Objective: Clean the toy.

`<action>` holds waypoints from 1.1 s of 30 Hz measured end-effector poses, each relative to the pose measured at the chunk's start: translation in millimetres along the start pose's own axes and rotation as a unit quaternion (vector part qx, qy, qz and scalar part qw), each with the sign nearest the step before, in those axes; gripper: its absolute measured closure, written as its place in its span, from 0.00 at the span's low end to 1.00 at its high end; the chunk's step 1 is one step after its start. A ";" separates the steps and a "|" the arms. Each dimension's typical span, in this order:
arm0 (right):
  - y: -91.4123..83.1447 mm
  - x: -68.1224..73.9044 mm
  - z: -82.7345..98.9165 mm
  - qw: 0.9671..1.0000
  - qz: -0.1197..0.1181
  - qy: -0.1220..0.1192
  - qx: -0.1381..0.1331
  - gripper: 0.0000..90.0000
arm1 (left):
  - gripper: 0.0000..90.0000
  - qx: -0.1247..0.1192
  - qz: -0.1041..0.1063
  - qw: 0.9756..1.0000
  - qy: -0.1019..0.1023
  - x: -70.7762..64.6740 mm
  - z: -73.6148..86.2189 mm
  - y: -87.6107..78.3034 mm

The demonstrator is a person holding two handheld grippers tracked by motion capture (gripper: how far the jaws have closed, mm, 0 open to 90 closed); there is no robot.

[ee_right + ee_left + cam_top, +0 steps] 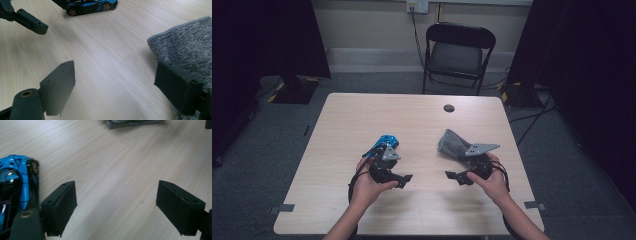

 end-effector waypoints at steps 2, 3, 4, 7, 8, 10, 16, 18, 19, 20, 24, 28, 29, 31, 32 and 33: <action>0.6 3.5 2.8 1.000 -0.002 -0.007 0.005 0.17 | 0.18 0.002 0.009 1.000 0.002 -3.9 0.8 1.6; 1.0 4.7 3.9 1.000 -0.002 -0.010 0.007 0.17 | 0.18 0.006 0.013 1.000 0.004 -6.1 1.5 2.1; 1.4 6.3 5.6 1.000 -0.002 -0.013 0.010 0.18 | 0.18 0.004 0.018 1.000 0.008 -9.5 2.2 3.9; 3.7 11.1 11.9 1.000 -0.011 -0.013 0.017 0.18 | 0.18 0.005 0.027 1.000 0.015 -17.2 4.0 7.0; 5.1 13.0 14.8 1.000 -0.014 -0.014 0.021 0.18 | 0.18 0.006 0.031 0.999 0.018 -19.4 4.6 8.0; 6.7 16.1 18.8 0.999 -0.021 -0.014 0.024 0.18 | 0.18 0.011 0.043 0.999 0.026 -25.5 6.9 11.1; 13.7 24.5 32.8 0.998 -0.032 -0.021 0.042 0.18 | 0.18 0.023 0.064 0.996 0.054 -38.2 15.7 19.4; 16.0 26.3 37.2 0.998 -0.036 -0.020 0.046 0.18 | 0.18 0.025 0.068 0.996 0.058 -41.3 18.3 22.0; 17.1 27.2 39.2 0.998 -0.037 -0.022 0.048 0.18 | 0.19 0.027 0.070 0.995 0.061 -42.4 19.5 22.9; 17.9 27.8 40.4 0.998 -0.038 -0.024 0.049 0.18 | 0.20 0.029 0.073 0.995 0.063 -44.1 21.2 24.4; 22.4 31.4 47.1 0.997 -0.043 -0.029 0.057 0.18 | 0.18 0.028 0.078 0.994 0.071 -48.3 25.3 28.1; 25.5 33.2 52.2 0.996 -0.045 -0.036 0.064 0.18 | 0.18 0.022 0.079 0.994 0.079 -52.1 28.8 30.4; 25.8 33.2 52.9 0.996 -0.044 -0.039 0.064 0.18 | 0.18 0.023 0.078 0.993 0.088 -52.1 29.6 30.6; 26.3 33.3 54.6 0.996 -0.043 -0.045 0.065 0.18 | 0.18 0.028 0.075 0.992 0.095 -52.1 32.2 32.2; 26.5 33.4 55.4 0.996 -0.043 -0.046 0.066 0.18 | 0.18 0.028 0.074 0.993 0.093 -52.9 33.7 33.6; 27.1 33.4 56.5 0.996 -0.042 -0.049 0.067 0.18 | 0.17 0.028 0.076 0.992 0.099 -52.8 34.5 33.4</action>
Point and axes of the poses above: each handheld gripper's, and its own axes: y roughly forward along the jaws, z roughly out of its underside, x roughly to its left, the point moved 4 cm from there along y, roughly forward along the jaws, and after that the axes turned 5 degrees about y, right-handed, at the moved point
